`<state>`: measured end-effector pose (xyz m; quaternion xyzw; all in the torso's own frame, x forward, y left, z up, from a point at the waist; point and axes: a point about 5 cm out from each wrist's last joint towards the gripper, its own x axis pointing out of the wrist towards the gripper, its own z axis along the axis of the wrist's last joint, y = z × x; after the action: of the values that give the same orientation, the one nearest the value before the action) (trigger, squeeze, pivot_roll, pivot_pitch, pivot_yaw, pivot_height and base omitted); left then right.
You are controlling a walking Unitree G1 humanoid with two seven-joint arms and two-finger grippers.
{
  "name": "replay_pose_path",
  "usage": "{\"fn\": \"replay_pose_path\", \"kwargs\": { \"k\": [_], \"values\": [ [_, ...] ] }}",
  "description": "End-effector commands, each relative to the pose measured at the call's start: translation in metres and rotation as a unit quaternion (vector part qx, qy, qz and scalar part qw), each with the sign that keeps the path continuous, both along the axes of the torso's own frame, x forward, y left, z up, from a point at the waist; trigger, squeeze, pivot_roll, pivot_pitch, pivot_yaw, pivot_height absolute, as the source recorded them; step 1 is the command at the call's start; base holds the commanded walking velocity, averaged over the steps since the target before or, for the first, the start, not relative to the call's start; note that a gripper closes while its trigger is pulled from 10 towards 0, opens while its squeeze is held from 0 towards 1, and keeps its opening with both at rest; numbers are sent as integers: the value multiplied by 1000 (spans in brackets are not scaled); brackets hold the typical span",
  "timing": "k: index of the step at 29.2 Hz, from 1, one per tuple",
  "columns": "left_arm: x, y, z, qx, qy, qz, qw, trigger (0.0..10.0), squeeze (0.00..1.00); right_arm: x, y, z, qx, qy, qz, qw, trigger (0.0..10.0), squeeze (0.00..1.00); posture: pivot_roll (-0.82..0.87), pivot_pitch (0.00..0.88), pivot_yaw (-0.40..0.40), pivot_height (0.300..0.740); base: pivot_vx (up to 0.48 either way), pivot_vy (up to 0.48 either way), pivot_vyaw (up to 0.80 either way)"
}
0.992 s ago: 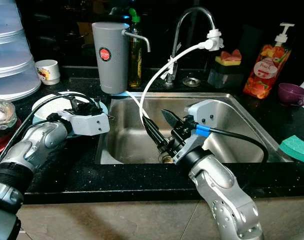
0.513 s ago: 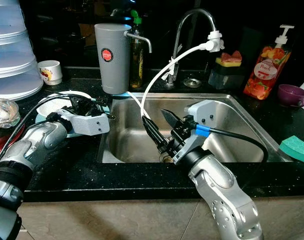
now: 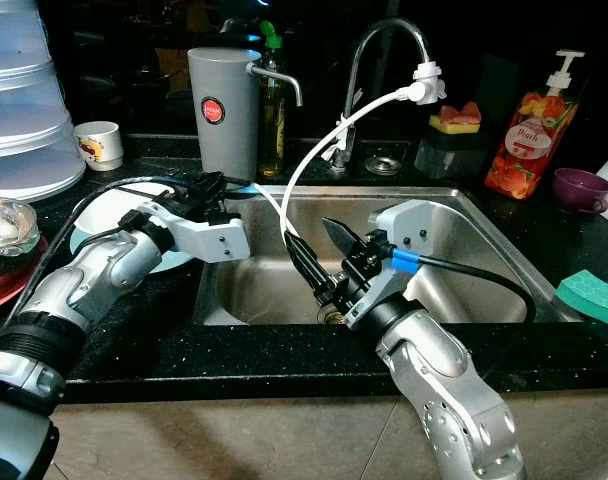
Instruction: Kitchen organization
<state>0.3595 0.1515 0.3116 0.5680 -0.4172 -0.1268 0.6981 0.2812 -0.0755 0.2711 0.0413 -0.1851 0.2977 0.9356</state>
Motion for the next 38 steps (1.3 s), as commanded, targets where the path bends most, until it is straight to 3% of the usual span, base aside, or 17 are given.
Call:
{"fn": "replay_pose_path", "kwargs": {
  "k": [1, 4, 7, 11, 12, 13, 15, 16, 17, 18, 19, 23, 26, 30, 35, 36, 38],
  "values": [
    [-12, -15, 8, -25, -4, -71, 997, 10000, 0, -3, -1, 0, 1, -1, 0, 1000, 10000, 0, 1, 113, -46, 740, 0, 0, 0],
    [-16, -23, 15, -87, 23, -111, 990, 10000, 0, -3, -1, 0, 2, -1, -2, 1000, 10000, 0, 1, 113, -46, 740, 0, 0, 0],
    [-15, -26, 38, -280, 109, -173, 938, 10000, 0, -3, -1, -1, 1, 1, -3, 1000, 10000, 0, -3, 120, -53, 740, 0, 0, 0],
    [-7, -20, 40, -359, 174, -192, 897, 10000, 0, -2, -2, -1, -2, 1, -8, 1000, 10000, 0, -3, 120, -53, 740, 0, 0, 0],
    [-7, -20, 40, -359, 174, -192, 897, 10000, 0, -2, -2, -1, -2, 1, -8, 1000, 10000, 0, -3, 120, -53, 740, 0, 0, 0],
    [-4, -16, 39, -390, 202, -200, 876, 10000, 0, 1, -5, -2, -5, 2, -21, 1000, 10000, 0, -3, 120, -53, 740, 0, 0, 0],
    [-4, -16, 39, -390, 202, -200, 876, 10000, 0, 1, -5, -2, -5, 2, -21, 1000, 10000, 0, -3, 120, -53, 740, 0, 0, 0],
    [1, -12, 36, -421, 232, -201, 854, 10000, 0, 5, -10, -3, -10, 3, -46, 999, 10000, 0, -3, 120, -53, 740, 0, 0, 0],
    [1, -12, 36, -421, 232, -201, 854, 10000, 0, 5, -10, -3, -10, 3, -46, 999, 10000, 0, -3, 120, -53, 740, 0, 0, 0],
    [7, -11, 29, -445, 275, -199, 828, 10000, 0, 13, -22, -4, -15, 10, -91, 996, 10000, 0, -9, 122, -56, 740, 0, 0, 0],
    [7, -11, 29, -445, 275, -199, 828, 10000, 0, 13, -22, -4, -15, 10, -91, 996, 10000, 0, -9, 122, -56, 740, 0, 0, 0],
    [19, -12, 8, -497, 395, -183, 751, 10000, 0, 22, -39, -5, -26, 11, -158, 987, 10000, 0, -10, 121, -53, 740, 0, 0, 0],
    [21, -11, 7, -508, 402, -178, 741, 10000, 0, 22, -38, -4, -25, 9, -155, 988, 10000, 0, -10, 120, -53, 740, 0, 0, 0],
    [22, -16, 1, -532, 451, -184, 693, 10000, 0, 18, -31, -3, -18, 5, -136, 990, 10000, 0, -11, 123, -57, 740, 0, 0, 0],
    [29, -19, -11, -540, 482, -157, 672, 10000, 0, 16, -27, -3, -11, 3, -127, 992, 10000, 0, -10, 124, -56, 740, 0, 0, 0],
    [31, -20, -16, -540, 493, -146, 666, 10000, 325, 16, -26, -2, -9, 3, -126, 992, 10000, 0, -13, 128, -52, 740, 0, 0, 0],
    [33, -21, -21, -539, 502, -136, 662, 10000, 420, 16, -25, -2, -8, 2, -126, 992, 10000, 0, -15, 130, -51, 740, 0, 0, 0]
  ]
}}
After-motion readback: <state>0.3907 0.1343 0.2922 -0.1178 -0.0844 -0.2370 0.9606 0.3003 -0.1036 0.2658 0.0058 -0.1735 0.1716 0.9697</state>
